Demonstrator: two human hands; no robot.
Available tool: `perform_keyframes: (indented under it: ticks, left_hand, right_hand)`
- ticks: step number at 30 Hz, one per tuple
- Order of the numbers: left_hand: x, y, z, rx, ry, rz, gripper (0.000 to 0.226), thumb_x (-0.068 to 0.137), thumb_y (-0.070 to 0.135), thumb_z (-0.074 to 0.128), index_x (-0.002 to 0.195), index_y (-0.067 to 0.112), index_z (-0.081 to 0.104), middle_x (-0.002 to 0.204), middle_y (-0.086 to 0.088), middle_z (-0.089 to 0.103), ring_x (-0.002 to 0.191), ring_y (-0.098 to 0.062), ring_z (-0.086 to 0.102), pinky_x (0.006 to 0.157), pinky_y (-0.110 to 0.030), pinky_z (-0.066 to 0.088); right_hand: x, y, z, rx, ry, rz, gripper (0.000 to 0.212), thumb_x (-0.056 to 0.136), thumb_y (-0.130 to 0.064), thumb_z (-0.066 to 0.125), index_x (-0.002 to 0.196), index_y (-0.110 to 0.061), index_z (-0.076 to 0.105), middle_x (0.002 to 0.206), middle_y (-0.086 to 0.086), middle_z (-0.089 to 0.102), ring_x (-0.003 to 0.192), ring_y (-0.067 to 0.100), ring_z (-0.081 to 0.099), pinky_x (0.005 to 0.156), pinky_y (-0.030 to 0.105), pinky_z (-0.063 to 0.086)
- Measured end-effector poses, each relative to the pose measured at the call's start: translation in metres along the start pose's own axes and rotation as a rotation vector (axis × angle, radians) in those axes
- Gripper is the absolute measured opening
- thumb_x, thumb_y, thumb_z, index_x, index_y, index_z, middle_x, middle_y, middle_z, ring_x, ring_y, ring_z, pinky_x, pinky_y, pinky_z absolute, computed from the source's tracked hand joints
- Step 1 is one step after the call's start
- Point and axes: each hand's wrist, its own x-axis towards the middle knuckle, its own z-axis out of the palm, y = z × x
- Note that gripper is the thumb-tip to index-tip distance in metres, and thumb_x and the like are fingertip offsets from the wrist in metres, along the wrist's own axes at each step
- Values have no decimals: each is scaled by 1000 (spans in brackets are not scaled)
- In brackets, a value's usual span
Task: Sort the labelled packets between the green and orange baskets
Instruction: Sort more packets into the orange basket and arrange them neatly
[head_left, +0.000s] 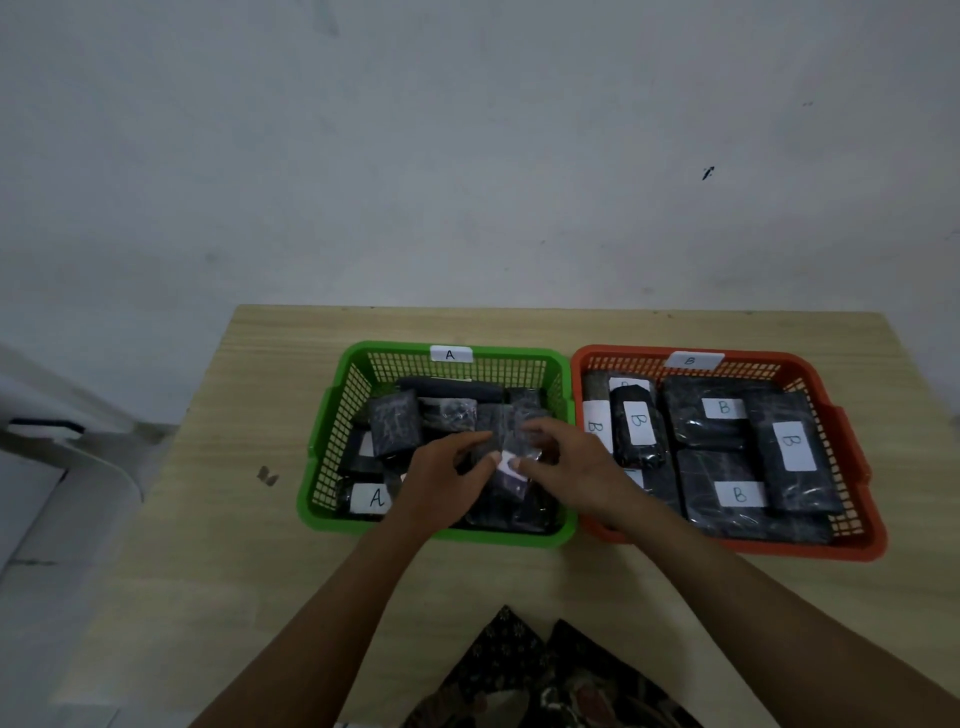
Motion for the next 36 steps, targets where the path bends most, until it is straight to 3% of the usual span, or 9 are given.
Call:
perform_keyframes:
  ticks: [6,11,14,18,20,23,26,32,36]
  left_hand:
    - [18,9,-11,-193,-190,2,31,96,30,58,126,26,64,110,5,73,94,-6,68,84,-27,57]
    - [42,19,-15,-522,-179,-244,36,89,10,67,125,11,64,116,-7,70,104,-16,68,91,-32,55]
    - [61,20,-20,-424,-223,-163,32,87,10,69,118,15,69,106,1,74,96,-12,70,87,-25,55]
    - [82,14,-21,-194,-220,-57,36,86,12,70,122,12,67,113,0,71,97,-7,67,92,-24,53]
    - [92,7,-23,-84,-156,-3,35,87,19,69,122,15,67,117,-1,71,100,-9,67,95,-29,53]
    - [97,-1,-31,82,-32,101,30,89,24,68,118,17,71,107,-1,74,83,-5,64,82,-17,53]
    - [94,-10,-44,105,69,91,30,88,22,69,116,13,70,105,-5,74,85,-10,65,85,-27,55]
    - [84,-41,-69,218,156,98,27,86,20,71,112,14,70,110,-4,71,100,-19,64,87,-22,47]
    - [82,-51,-80,194,137,58,26,87,20,69,113,14,70,109,-4,70,100,-19,64,84,-19,44]
  right_hand:
    - [19,-2,-3,159,141,89,40,87,-42,70,122,-24,66,116,-4,65,106,15,61,93,36,52]
    - [28,-8,-16,234,161,28,37,88,-30,71,124,-27,63,111,-11,63,101,3,60,76,11,45]
    - [32,-10,-29,228,32,-35,51,91,-22,69,137,-34,53,122,-19,54,104,-6,54,75,3,43]
    - [44,-4,-35,-16,-25,-26,30,87,-23,72,116,-27,64,114,-10,61,101,7,58,71,6,41]
    - [50,-3,-35,-127,-52,-20,24,87,-24,72,109,-23,62,106,-8,62,94,10,59,72,14,47]
    - [63,-7,-33,-345,-128,-5,26,89,-32,67,113,-27,59,108,-2,64,92,16,60,79,30,51]
    - [76,-18,-25,-506,-164,15,26,88,-36,62,111,-26,64,113,2,66,98,22,63,82,34,53]
    - [104,-43,14,-423,119,-64,30,92,-37,59,115,-22,68,111,3,68,104,25,63,81,34,53]
    - [129,-46,30,-422,135,217,39,95,-48,50,97,-12,66,94,8,66,92,29,63,72,34,50]
